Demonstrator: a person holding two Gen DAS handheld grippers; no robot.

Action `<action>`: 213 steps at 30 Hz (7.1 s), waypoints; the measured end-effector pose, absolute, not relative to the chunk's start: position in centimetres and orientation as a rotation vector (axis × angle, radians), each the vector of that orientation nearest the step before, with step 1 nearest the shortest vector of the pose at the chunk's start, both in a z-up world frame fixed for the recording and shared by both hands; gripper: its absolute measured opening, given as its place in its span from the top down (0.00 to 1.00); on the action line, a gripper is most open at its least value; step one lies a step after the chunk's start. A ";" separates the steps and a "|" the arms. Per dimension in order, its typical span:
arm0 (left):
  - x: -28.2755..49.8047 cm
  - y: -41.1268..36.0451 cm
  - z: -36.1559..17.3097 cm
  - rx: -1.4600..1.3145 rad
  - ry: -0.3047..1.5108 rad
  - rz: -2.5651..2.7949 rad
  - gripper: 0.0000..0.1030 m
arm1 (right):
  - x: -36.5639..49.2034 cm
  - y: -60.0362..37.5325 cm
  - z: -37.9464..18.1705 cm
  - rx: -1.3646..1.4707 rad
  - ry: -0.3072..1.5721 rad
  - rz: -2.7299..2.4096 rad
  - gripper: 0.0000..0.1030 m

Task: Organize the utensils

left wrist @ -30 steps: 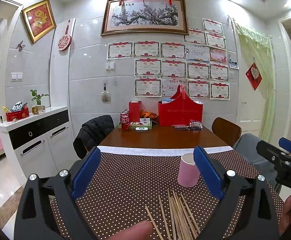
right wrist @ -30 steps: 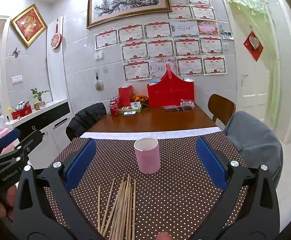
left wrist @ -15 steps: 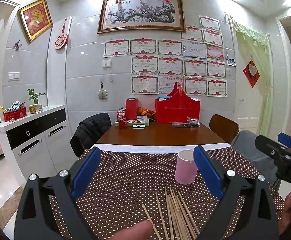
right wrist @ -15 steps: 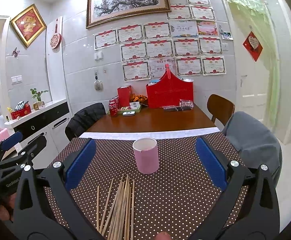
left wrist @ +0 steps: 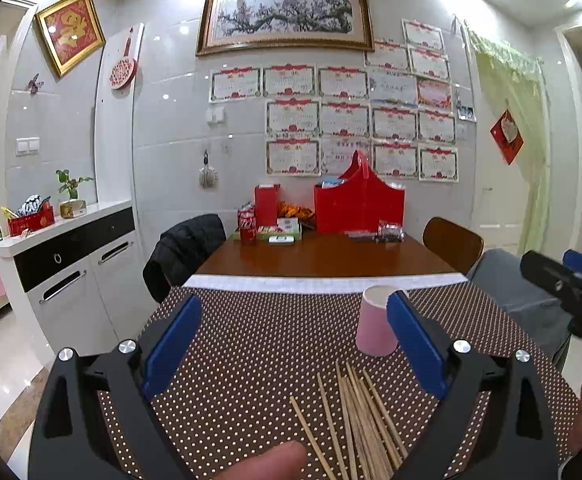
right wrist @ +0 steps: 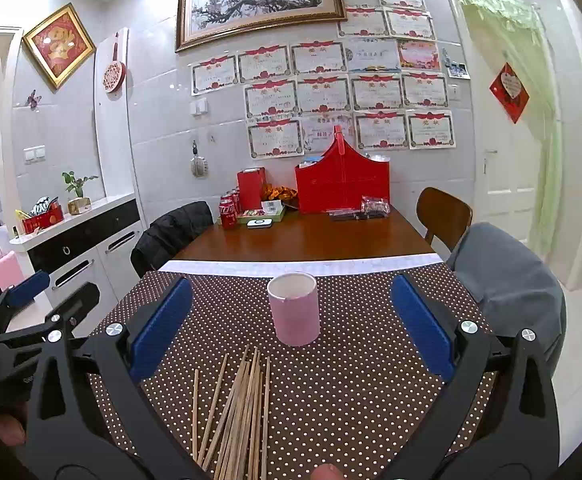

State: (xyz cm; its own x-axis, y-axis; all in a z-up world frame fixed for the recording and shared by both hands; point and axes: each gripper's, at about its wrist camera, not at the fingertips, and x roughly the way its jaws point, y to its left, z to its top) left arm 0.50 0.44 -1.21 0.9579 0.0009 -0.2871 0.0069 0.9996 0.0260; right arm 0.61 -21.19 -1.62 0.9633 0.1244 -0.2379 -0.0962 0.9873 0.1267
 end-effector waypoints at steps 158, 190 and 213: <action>14.8 0.7 -12.5 0.125 0.717 -0.120 0.22 | 12.6 -22.4 -10.6 0.094 0.630 0.404 0.06; 14.7 0.6 -18.6 0.203 0.902 -0.176 0.22 | 14.6 -16.0 -20.9 -0.216 0.972 0.403 0.06; 14.1 -0.6 -18.9 0.228 0.909 -0.189 0.22 | 13.8 -15.6 -21.0 -0.233 0.982 0.406 0.11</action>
